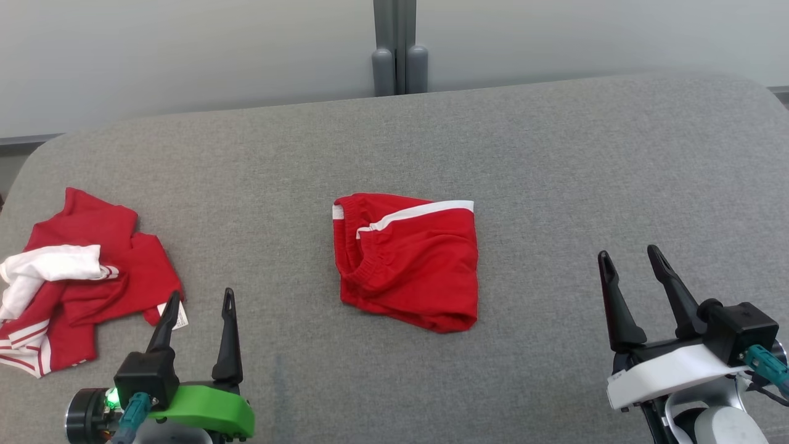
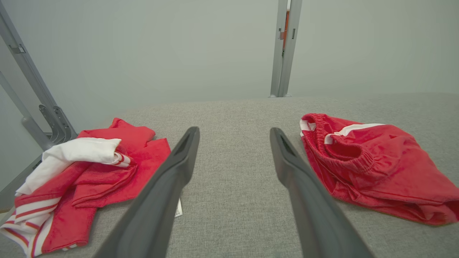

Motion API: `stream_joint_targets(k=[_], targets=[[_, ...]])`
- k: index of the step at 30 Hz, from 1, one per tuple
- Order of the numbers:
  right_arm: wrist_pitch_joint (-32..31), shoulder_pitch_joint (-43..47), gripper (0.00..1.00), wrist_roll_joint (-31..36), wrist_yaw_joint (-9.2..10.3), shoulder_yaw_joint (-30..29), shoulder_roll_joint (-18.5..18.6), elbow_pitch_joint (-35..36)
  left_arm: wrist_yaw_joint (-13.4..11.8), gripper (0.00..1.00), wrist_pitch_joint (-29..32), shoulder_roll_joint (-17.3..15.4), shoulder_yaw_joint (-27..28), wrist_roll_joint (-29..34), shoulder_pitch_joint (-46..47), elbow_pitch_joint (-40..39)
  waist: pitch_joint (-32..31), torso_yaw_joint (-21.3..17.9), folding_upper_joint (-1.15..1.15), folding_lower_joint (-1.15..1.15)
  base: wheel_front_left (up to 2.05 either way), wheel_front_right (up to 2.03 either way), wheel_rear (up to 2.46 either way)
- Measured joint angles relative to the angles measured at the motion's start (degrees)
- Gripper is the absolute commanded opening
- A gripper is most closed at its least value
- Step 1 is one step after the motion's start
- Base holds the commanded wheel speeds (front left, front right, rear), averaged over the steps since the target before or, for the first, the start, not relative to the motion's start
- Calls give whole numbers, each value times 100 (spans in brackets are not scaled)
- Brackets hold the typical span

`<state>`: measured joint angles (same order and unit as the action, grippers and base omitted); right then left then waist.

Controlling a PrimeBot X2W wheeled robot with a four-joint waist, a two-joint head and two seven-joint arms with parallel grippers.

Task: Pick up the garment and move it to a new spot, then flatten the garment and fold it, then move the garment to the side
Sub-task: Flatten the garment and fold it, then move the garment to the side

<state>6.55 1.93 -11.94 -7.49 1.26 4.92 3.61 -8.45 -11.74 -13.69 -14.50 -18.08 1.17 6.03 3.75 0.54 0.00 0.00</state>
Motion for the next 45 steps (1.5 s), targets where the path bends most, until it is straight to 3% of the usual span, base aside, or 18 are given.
stream_joint_targets(k=[17, 24, 30, 38, 45], targets=[[-93, 19, 100, 58, 0, -132, 14, 142, -46, 100, -31, -4, -59, -38, 13, 13, 37, 128, 0, 0, 0, 0, 0], [-203, -199, 100, 43, 0, -68, 140, 1, -10, 100, -177, 74, -90, -10, 485, 10, 299, 363, 0, 0, 0, 0, 0], [-252, -523, 100, -62, 0, 231, 172, -614, 99, 100, -297, 256, -115, 8, 901, 193, 618, 709, 0, 0, 0, 0, 0], [-181, -1176, 100, -157, -1, 684, 116, -1992, 237, 100, -322, 504, 10, 123, 1230, 309, 1074, 1137, 0, 0, 0, 0, 0], [-88, -1642, 100, -231, -8, 541, 8, -2937, 385, 100, -323, 687, 188, 283, 1244, 334, 1316, 1402, 0, 0, 0, 0, 0]])
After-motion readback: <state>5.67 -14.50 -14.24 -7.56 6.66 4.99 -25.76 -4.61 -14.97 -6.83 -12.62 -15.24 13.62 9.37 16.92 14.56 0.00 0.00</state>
